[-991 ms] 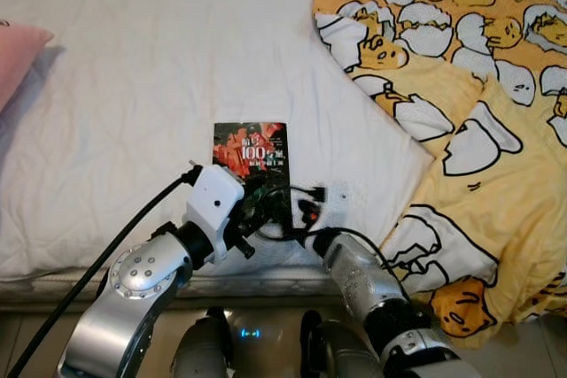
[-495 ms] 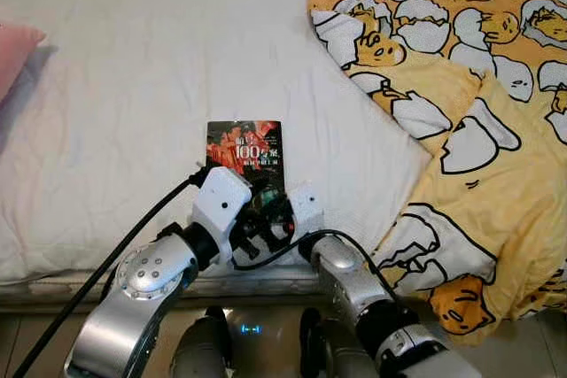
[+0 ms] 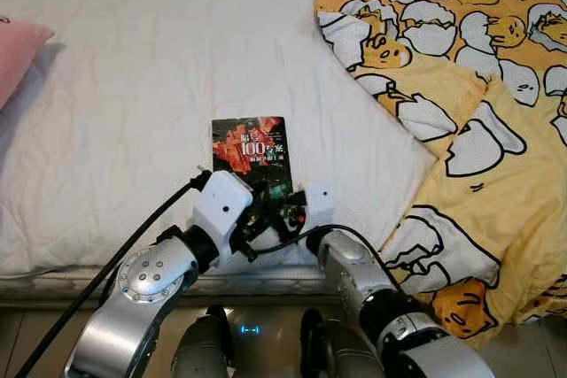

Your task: Clean up the room

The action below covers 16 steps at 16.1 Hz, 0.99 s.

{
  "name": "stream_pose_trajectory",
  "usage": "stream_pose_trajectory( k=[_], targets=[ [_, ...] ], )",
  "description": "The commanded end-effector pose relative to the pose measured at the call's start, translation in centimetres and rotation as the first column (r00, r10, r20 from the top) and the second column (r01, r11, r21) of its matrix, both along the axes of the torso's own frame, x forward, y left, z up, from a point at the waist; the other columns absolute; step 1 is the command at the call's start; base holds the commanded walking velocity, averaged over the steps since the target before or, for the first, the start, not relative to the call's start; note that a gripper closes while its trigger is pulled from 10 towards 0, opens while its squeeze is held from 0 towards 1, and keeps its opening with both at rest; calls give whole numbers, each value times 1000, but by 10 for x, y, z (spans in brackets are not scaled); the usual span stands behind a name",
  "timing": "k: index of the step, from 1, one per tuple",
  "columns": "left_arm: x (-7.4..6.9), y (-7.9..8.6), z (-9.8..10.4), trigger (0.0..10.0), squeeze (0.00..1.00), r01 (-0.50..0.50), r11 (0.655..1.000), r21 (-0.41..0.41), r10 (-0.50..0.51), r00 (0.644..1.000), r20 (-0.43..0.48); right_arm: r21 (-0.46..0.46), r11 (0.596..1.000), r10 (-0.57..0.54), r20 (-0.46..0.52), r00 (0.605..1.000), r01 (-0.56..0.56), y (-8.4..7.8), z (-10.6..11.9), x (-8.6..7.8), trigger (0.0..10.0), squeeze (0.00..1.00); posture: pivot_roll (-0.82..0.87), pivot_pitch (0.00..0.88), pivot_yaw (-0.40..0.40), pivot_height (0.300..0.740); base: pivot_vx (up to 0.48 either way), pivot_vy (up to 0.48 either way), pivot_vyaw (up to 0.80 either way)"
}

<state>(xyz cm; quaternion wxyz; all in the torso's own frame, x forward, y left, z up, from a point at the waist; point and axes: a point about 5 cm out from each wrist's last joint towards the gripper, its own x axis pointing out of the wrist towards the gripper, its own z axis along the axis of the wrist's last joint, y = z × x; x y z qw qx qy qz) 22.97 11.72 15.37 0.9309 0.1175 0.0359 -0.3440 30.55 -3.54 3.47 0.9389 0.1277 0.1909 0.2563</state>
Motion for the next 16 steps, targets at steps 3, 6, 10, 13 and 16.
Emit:
stream_pose_trajectory(
  k=[3, 6, 10, 13, 16],
  targets=[
    [-2, -4, -6, 10000, 0, 26, 1000, 15, -26, 1000, -14, 285, 958, 29, -129, 991, 9, 63, 23, -4, 0, 0, 123, 283, -99, 740, 0, 0, 0],
    [-3, -4, -7, 10000, 0, 30, 999, 21, -30, 999, -17, 351, 935, 16, -185, 983, 51, 62, 21, -4, 0, 0, 125, 289, -97, 740, 0, 0, 0],
    [-4, -4, -9, 10000, 0, 37, 999, 33, -36, 999, -20, 451, 886, 10, -257, 966, 110, 61, 24, -1, 0, 0, 123, 292, -91, 740, 0, 0, 0],
    [-2, -6, -10, 10000, 0, 47, 998, 38, -46, 999, -19, 488, 859, -17, -271, 963, 152, 55, 28, 5, 0, 0, 111, 293, -85, 740, 0, 0, 0],
    [0, -9, -12, 10000, 0, 57, 998, 38, -56, 998, -21, 527, 832, -41, -249, 968, 171, 47, 37, 14, 0, 0, 99, 286, -78, 740, 0, 0, 0]
  ],
)
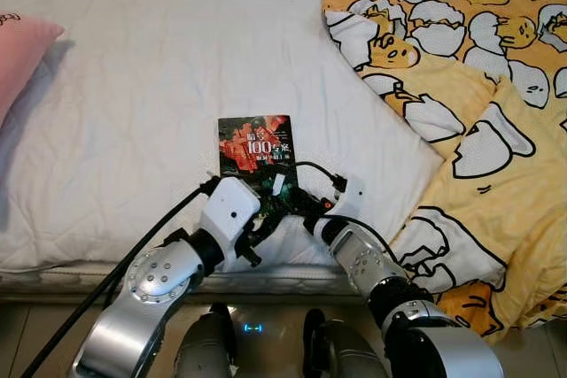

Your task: Clean up the room

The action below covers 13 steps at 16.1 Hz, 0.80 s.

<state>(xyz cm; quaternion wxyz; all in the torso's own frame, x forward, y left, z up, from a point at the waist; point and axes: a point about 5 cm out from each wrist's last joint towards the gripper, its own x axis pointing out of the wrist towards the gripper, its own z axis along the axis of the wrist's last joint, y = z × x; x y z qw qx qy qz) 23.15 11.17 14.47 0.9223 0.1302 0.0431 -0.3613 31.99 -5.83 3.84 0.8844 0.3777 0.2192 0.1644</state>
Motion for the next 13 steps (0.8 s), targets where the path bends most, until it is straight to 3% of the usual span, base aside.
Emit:
stream_pose_trajectory(
  k=[1, 5, 7, 9, 10, 11, 12, 13],
  targets=[
    [2, -4, -7, 10000, 0, 19, 1000, 13, -19, 1000, -11, 145, 985, 84, 83, 993, -96, 64, 41, 7, 0, 0, 85, 260, -69, 740, 0, 0, 0],
    [32, -6, -7, 10000, 0, 3, 1000, -17, -3, 1000, 21, 123, 991, 29, 210, 977, -56, 35, 69, 29, 0, 0, 41, 141, -64, 740, 0, 0, 0],
    [42, -7, -7, 10000, 0, -12, 1000, -23, 12, 999, 32, 110, 993, 20, 247, 969, -48, 29, 77, 34, 0, 0, 35, 101, -62, 740, 0, 0, 0],
    [60, 2, -11, 10000, 0, -167, 986, -10, 167, 984, 61, 48, 998, 29, 300, 954, -46, 24, 86, 38, 0, 0, 37, 70, -56, 740, 0, 0, 0],
    [79, 35, -27, 10000, 0, -450, 893, -8, 450, 893, 26, -354, 931, 104, 494, 863, 90, 9, 96, 38, 10000, 0, 29, 59, -53, 740, 0, 0, 0],
    [82, 44, -31, 10000, 0, -507, 862, -19, 507, 862, 9, -412, 902, 122, 530, 839, 129, 6, 97, 36, 10000, 0, 25, 60, -53, 740, 0, 0, 0],
    [87, 63, -39, 10000, 667, -598, 801, -7, 598, 801, -4, -463, 860, 98, 559, 824, 212, -9, 94, 30, 10000, 1000, 17, 61, -54, 740, 0, 0, 0],
    [89, 78, -42, 10000, 1000, -646, 763, 0, 646, 763, 8, -508, 823, 83, 550, 831, 254, -28, 81, 18, 10000, 1000, 2, 63, -54, 740, 0, 0, 0]
  ],
)
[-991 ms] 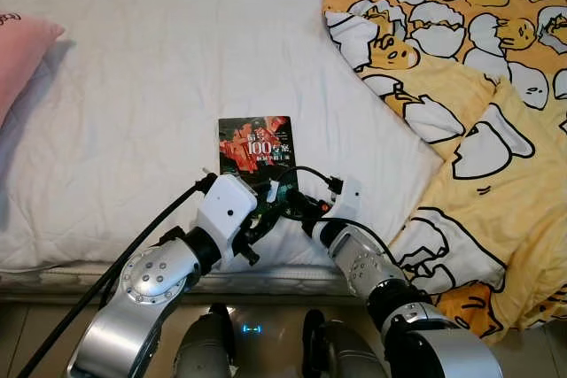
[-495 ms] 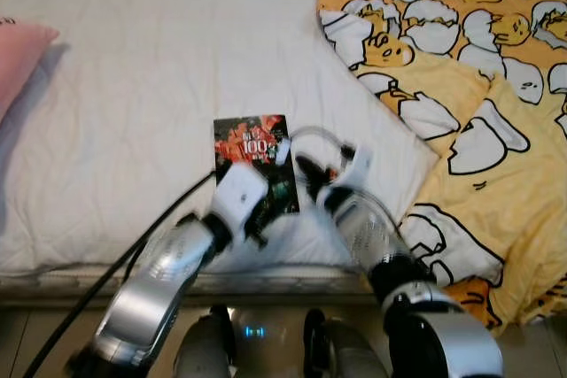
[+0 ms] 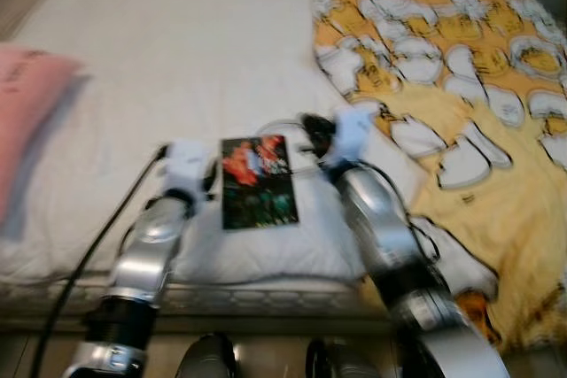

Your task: Clean up the room

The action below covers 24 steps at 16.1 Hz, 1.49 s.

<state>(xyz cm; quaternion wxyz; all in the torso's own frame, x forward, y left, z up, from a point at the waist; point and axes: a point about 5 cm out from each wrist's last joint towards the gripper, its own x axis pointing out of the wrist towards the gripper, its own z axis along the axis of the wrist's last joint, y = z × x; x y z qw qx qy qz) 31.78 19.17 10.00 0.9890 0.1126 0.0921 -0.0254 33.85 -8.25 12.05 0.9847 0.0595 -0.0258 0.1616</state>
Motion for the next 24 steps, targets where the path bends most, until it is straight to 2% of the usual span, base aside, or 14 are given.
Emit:
stream_pose_trajectory(
  k=[1, 2, 3, 4, 5, 8, 9, 12, 16, 20, 21, 22, 23, 24],
  targets=[
    [4, 1, 2, 10000, 1000, -3, 1000, -4, 3, 1000, 20, -61, 996, -63, -39, 997, 60, -18, -16, -11, 10000, 1000, -4, 65, -53, 740, 0, 0, 0],
    [4, -6, 2, 10000, 1000, 48, 999, -15, -48, 999, 16, -71, 994, -89, -78, 993, 83, -26, -27, -16, 10000, 1000, -10, 64, -51, 740, 0, 0, 0],
    [2, -24, -2, 10000, 1000, 163, 984, -65, -163, 987, -4, -87, 990, -116, -108, 987, 107, -34, -38, -24, 10000, 1000, -14, 65, -51, 740, 0, 0, 0],
    [-1, -37, -8, 10000, 1000, 222, 971, -90, -225, 974, -23, -105, 985, -147, -101, 984, 137, -37, -41, -28, 10000, 1000, -16, 62, -50, 740, 0, 0, 0],
    [-2, -42, -12, 10000, 1000, 216, 972, -95, -220, 975, -31, -127, 975, -195, -82, 977, 183, -43, -41, -31, 10000, 1000, -24, 66, -48, 740, 0, 0, 0],
    [8, -36, -27, 10000, 1000, 65, 987, -150, -72, 996, -43, -228, 935, -286, -26, 958, 273, -68, -44, -58, 10000, 1000, -45, 79, -53, 740, 0, 0, 0],
    [15, -39, -26, 10000, 1000, 54, 991, -125, -57, 998, -22, -252, 925, -303, -41, 952, 284, -78, -50, -72, 10000, 1000, -57, 92, -57, 740, 0, 0, 0],
    [21, -30, -23, 10000, 1000, -7, 1000, -11, 8, 1000, 19, -270, 921, -304, -52, 951, 280, -84, -54, -88, 10000, 1000, -95, 118, -57, 740, 0, 0, 0],
    [28, -29, -33, 10000, 1000, -32, 999, -41, 30, 998, -49, -279, 917, -331, -140, 933, 284, -95, -62, -114, 10000, 1000, -126, 157, -65, 740, 0, 0, 0],
    [31, -27, -34, 10000, 1000, -96, 987, -129, 87, 994, -73, -337, 909, -298, -119, 947, 243, -96, -58, -121, 10000, 1000, -149, 173, -73, 740, 0, 0, 0],
    [31, -33, -35, 10000, 1000, -65, 986, -151, 56, 997, -62, -347, 916, -254, -111, 961, 202, -91, -56, -123, 10000, 0, -152, 174, -74, 740, 0, 0, 0],
    [29, -39, -39, 10000, 114, -49, 986, -158, 37, 996, -76, -325, 927, -239, -130, 962, 187, -89, -56, -125, 10000, 0, -154, 176, -74, 740, 0, 0, 0],
    [27, -41, -41, 10000, 0, -49, 985, -163, 36, 996, -81, -322, 929, -237, -136, 962, 184, -88, -56, -126, 10000, 0, -154, 176, -74, 740, 0, 0, 0],
    [24, -44, -47, 10000, 0, -64, 979, -192, 44, 993, -108, -319, 932, -227, -147, 963, 171, -86, -56, -128, 10000, 0, -151, 177, -80, 740, 0, 0, 0]
  ],
)
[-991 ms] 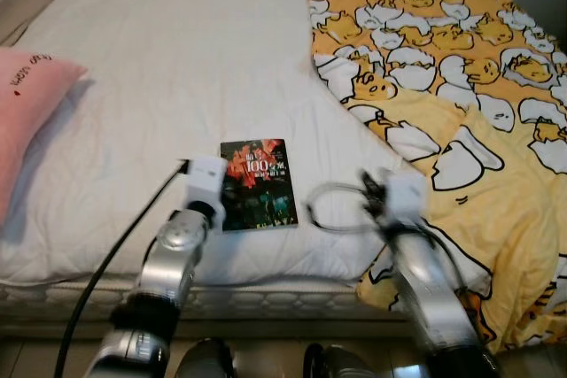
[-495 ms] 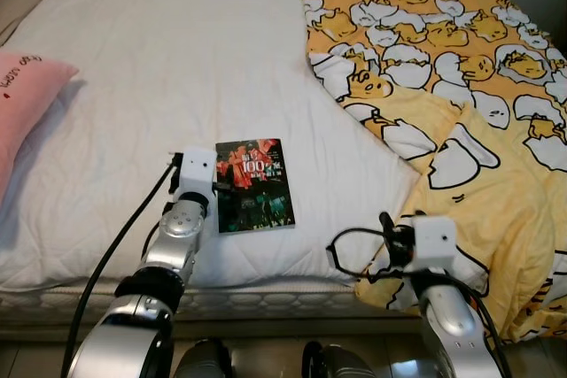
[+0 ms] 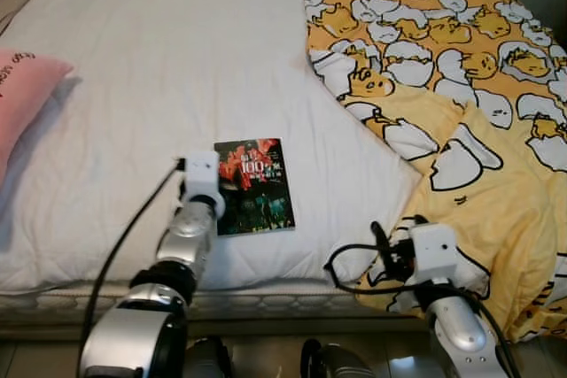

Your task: Clean up the room

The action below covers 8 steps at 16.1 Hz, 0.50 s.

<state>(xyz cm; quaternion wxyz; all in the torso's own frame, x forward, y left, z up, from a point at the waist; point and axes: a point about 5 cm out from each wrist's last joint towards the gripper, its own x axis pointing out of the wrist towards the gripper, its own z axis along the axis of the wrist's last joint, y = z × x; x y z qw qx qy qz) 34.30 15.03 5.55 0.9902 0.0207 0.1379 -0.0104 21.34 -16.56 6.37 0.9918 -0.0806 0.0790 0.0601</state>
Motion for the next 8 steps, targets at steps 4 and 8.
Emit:
stream_pose_trajectory(
  k=[4, 8],
  targets=[
    [-6, -9, -9, 10000, 0, 11, 998, -68, -13, 999, -31, -6, 1000, 4, -23, 1000, -4, -4, -1, -3, 10000, 0, -146, 183, -84, 740, 0, 0, 0],
    [-13, -10, -19, 10000, 0, -25, 1000, -13, 24, 998, -57, -10, 1000, 17, -56, 998, -17, -4, -4, -6, 10000, 0, -148, 188, -86, 740, 0, 0, 0]
  ],
)
